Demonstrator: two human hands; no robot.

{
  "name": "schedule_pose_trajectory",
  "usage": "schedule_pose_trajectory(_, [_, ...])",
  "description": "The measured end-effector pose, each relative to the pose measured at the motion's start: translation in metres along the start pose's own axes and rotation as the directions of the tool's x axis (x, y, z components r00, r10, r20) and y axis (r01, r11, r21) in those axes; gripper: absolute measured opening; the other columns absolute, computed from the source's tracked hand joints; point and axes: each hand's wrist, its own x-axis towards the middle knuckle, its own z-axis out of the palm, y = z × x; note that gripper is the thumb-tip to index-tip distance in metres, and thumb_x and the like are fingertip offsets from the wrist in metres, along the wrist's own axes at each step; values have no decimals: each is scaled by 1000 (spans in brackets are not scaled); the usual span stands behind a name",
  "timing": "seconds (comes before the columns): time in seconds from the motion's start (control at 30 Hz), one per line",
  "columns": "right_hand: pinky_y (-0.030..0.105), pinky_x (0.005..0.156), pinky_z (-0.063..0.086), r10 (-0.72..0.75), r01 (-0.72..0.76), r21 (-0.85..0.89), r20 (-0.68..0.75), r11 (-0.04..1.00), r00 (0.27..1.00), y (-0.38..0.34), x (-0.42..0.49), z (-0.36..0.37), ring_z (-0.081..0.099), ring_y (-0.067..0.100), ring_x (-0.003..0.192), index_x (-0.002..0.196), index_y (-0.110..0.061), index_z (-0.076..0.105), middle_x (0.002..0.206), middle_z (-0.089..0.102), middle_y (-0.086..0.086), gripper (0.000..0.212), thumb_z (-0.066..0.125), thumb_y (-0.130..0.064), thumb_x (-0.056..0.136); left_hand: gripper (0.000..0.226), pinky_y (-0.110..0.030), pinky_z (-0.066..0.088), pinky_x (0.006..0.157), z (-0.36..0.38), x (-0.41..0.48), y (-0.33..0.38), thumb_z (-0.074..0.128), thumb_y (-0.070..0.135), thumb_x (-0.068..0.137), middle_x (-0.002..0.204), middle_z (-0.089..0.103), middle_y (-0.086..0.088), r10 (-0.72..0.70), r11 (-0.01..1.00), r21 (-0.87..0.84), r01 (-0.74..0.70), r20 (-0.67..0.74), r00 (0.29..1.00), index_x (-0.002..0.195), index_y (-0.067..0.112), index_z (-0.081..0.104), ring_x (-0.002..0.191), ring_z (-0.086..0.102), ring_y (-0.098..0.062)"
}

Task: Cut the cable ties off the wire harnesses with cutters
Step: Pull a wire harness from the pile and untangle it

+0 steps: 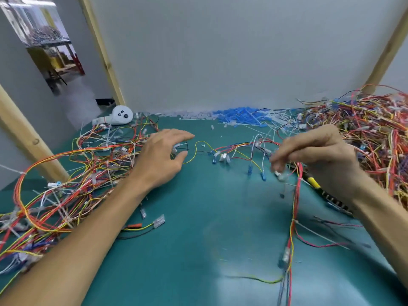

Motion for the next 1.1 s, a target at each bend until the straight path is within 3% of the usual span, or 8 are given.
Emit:
schedule_pose_trajectory(0.07, [36,83,60,-75,26,-270,-172,962,982,8,2,13,76,22,87,99,-6,84,91,81,11,36,56,13,87,45,-41,39,116,9,-2,4,72,18,92,136,67,2,-11,1000,-12,12,87,996,137,22,66,129,57,-18])
schedule_pose_trajectory(0.17, [38,111,46,-103,32,-699,-59,714,993,18,4,31,63,16,124,124,-15,77,127,72,0,40,72,5,90,30,-42,42,105,17,-2,4,72,30,95,111,68,2,-74,993,111,52,204,976,124,23,72,113,60,-23])
schedule_pose_trajectory(0.33, [37,120,34,-134,53,-721,-56,691,989,25,4,44,47,17,143,137,-18,68,150,54,-3,42,68,-4,98,19,-33,41,70,0,-2,14,71,17,94,75,56,4,88,991,-109,-75,122,989,76,11,69,72,53,-15])
schedule_pose_trajectory(0.57, [37,123,25,158,40,-884,127,466,979,40,5,63,33,12,152,157,-35,43,158,45,-14,70,64,-61,95,30,-27,42,67,-14,-3,31,50,17,105,73,55,-1,15,858,-513,-30,-34,999,78,5,57,66,54,-15])
schedule_pose_trajectory(0.67, [43,102,43,131,39,-875,116,482,985,43,8,64,52,17,120,138,-37,61,122,55,-12,44,63,-54,98,30,-36,45,65,-11,-3,29,50,23,107,68,57,-4,-49,831,-557,-5,-82,995,81,12,59,62,55,-21])
schedule_pose_trajectory(0.8, [41,87,45,91,49,-836,118,547,989,39,5,60,48,17,96,101,-29,72,101,47,-7,16,77,-41,90,31,-30,41,54,-9,-3,23,50,33,109,60,53,-2,-195,829,-555,60,-187,963,86,15,60,53,48,-17])
schedule_pose_trajectory(0.97, [34,84,49,-130,54,-667,-64,743,989,33,4,55,60,20,88,92,-12,63,95,65,1,17,71,-24,100,31,-32,30,49,-6,2,7,48,37,110,56,48,7,-308,903,-385,189,-276,911,92,13,58,48,39,-10])
schedule_pose_trajectory(1.1, [48,88,56,-23,-75,-387,-241,919,970,28,6,49,73,19,92,95,-6,49,88,76,-1,26,53,-26,111,19,-33,38,52,-6,4,-3,54,34,107,55,60,5,-366,916,-276,292,-273,890,100,16,53,45,45,-11])
